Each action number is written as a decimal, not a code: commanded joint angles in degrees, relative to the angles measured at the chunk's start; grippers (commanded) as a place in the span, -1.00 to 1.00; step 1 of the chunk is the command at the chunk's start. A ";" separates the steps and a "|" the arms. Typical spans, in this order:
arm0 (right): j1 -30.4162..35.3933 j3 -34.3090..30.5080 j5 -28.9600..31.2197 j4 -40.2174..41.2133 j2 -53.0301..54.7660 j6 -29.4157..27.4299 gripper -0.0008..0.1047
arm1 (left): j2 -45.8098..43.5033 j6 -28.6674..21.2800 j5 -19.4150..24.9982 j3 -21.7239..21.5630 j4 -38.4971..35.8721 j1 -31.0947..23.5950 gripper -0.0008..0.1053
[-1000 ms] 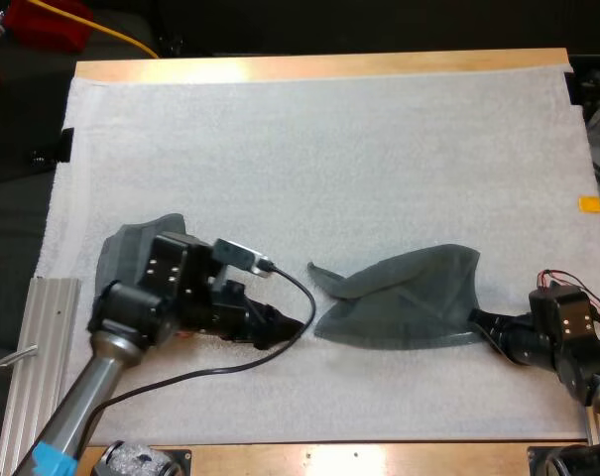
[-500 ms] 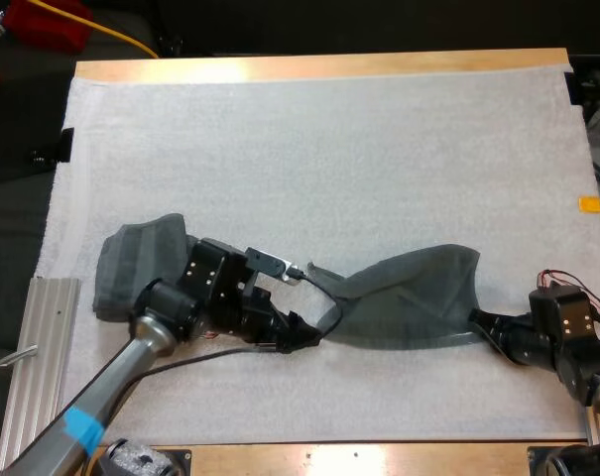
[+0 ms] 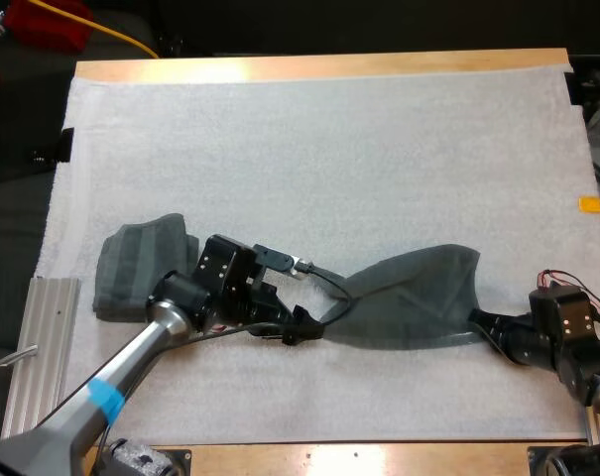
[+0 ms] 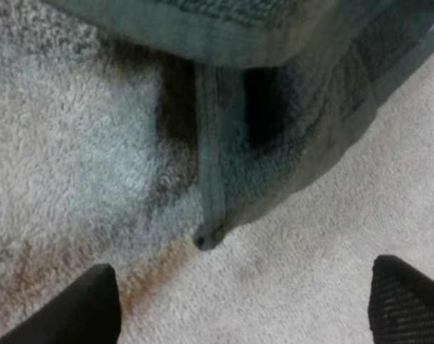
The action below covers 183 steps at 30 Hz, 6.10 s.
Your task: Pick towel from pile, fold and stack
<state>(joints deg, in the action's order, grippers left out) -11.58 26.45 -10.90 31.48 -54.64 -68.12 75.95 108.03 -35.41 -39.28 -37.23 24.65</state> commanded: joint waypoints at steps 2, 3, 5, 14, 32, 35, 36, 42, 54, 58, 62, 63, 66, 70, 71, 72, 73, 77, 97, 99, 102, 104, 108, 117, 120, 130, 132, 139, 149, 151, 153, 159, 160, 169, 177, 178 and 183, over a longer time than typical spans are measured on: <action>-0.12 -0.06 0.36 0.85 0.24 -0.61 -0.94 | 1.70 0.12 -1.49 0.08 1.60 0.13 0.33; -0.12 -0.06 0.36 0.85 0.24 -0.61 -0.94 | 2.23 0.12 -1.87 0.08 2.06 0.13 0.33; -0.12 -0.06 0.36 0.85 0.24 -0.61 -0.94 | 4.36 0.12 -2.80 0.08 3.33 0.13 0.33; -0.12 -0.06 0.36 0.85 0.24 -0.61 -0.94 | 10.67 0.12 -6.49 0.08 6.04 0.13 0.33; -0.12 -0.06 0.36 0.85 0.24 -0.61 -0.94 | 16.63 0.97 -19.46 0.08 10.85 0.13 0.15; -0.12 -0.06 0.36 0.85 0.24 -0.61 -0.94 | 16.61 0.97 -19.85 0.08 10.85 0.13 0.05; -0.12 -0.06 0.36 0.85 0.24 -0.61 -0.94 | 16.61 0.97 -19.85 0.08 10.85 0.13 0.05; -0.12 -0.06 0.36 0.85 0.24 -0.61 -0.94 | 16.61 1.02 -21.05 0.08 10.28 0.13 0.02; -0.12 -0.06 0.36 0.85 0.24 -0.61 -0.94 | 14.73 0.85 -10.83 0.08 8.22 0.13 -0.98; -0.12 -0.06 0.36 0.85 0.24 -0.61 -0.94 | 12.70 -0.57 -10.57 0.08 8.22 0.13 -0.98; -0.12 -0.06 0.36 0.85 0.24 -0.73 -0.94 | 10.62 -0.59 -9.81 0.08 8.22 0.13 -0.98; -0.12 -0.06 0.36 0.85 0.24 -0.79 -0.94 | 10.44 -0.59 -9.81 0.08 8.22 0.13 -0.98; -0.12 0.07 -0.64 0.85 0.24 -2.12 -0.94 | 10.05 -0.59 -9.81 0.08 7.82 0.13 -0.98; -0.12 0.86 -2.21 1.23 0.24 -3.73 -0.94 | 9.62 -1.43 -9.87 0.08 6.65 0.13 -0.98; -0.12 1.43 -2.21 1.90 0.24 -4.01 -0.94 | 9.23 -1.66 -9.89 0.08 6.24 0.13 -0.98; -0.12 2.08 -2.21 2.69 0.24 -4.56 -0.94 | 8.71 -1.89 -9.72 0.08 5.96 0.13 -0.98; -0.12 3.13 -2.21 3.98 0.24 -5.79 -0.94 | 7.36 -2.36 -9.35 0.08 5.69 0.13 -0.98; -0.12 6.49 -2.21 8.39 0.24 -10.00 -0.94 | 3.98 -2.50 -9.01 0.08 5.70 0.13 -0.98; -0.12 29.21 -16.65 19.76 2.07 -13.46 -0.94 | -9.50 -5.92 -3.78 -16.55 -10.32 0.13 -0.98; -0.12 31.84 -16.65 20.48 2.25 -13.46 -0.94 | -9.50 -6.96 -2.25 -19.44 -12.72 0.13 -0.98; -0.12 35.95 -16.83 21.51 2.39 -13.46 -0.94 | -9.50 -8.49 -0.16 -24.84 -17.61 0.13 -0.98; -0.12 37.65 -17.04 22.49 2.39 -13.46 -0.94 | -9.50 -9.62 0.53 -27.05 -19.99 0.13 -0.98; -0.12 42.29 -17.04 26.62 2.46 -15.10 -0.94 | -9.50 -11.07 0.99 -32.40 -25.86 0.13 -0.98; -0.12 48.26 -17.35 36.46 5.67 -17.26 -0.94 | -16.40 -11.09 1.10 -34.38 -32.06 0.13 -0.98; -0.12 48.26 -17.41 37.88 7.12 -17.38 -0.94 | -16.68 -11.03 1.03 -34.38 -33.41 0.31 -0.98; -0.12 48.26 -19.46 49.31 12.38 -20.76 -0.94 | -19.54 -3.85 15.99 -34.38 -38.97 15.54 -0.98; -0.12 48.26 -19.46 50.04 12.63 -20.85 -0.94 | -20.02 -3.19 16.44 -34.38 -39.23 16.27 -0.98; -0.12 48.26 -21.55 56.46 16.74 -21.17 -0.94 | -21.15 3.82 23.35 -34.38 -42.11 27.66 -0.98; -0.12 48.10 -23.26 59.31 21.42 -17.90 -0.94 | -21.15 11.38 30.90 -34.38 -46.30 38.24 -0.98; -0.12 48.10 -23.27 59.31 21.43 -17.36 -0.94 | -21.15 11.72 31.02 -34.11 -46.31 38.83 -0.98; -0.12 48.10 -22.81 59.31 21.43 -17.30 -0.94 | -21.15 11.80 31.46 -33.33 -46.31 38.87 -0.98; -0.12 45.35 -22.33 59.13 20.66 -17.30 -0.94 | -20.87 12.19 34.14 -30.86 -45.54 38.72 -0.98; -0.12 44.16 -22.33 58.94 20.67 -17.30 -0.94 | -20.83 12.19 34.32 -30.86 -45.12 38.67 -0.98; -0.12 37.99 -20.27 50.55 16.63 -16.89 -0.94 | -16.14 11.96 43.89 -30.86 -43.44 38.69 -0.98; -0.12 37.99 -19.77 42.70 9.52 -16.18 -0.94 | -12.73 9.33 48.36 -30.86 -42.11 34.74 -0.98; -0.12 37.99 -19.77 38.80 6.48 -15.20 -0.94 | -12.64 4.24 42.03 -30.74 -37.40 27.93 -0.98; -0.12 37.99 -19.77 30.91 0.80 -12.66 -0.94 | -10.87 -0.43 33.52 -25.96 -32.71 18.83 -0.98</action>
<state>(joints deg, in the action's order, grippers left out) -11.58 64.30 -30.60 62.87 -53.97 -80.95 64.73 108.04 -1.23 -65.39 -70.36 43.60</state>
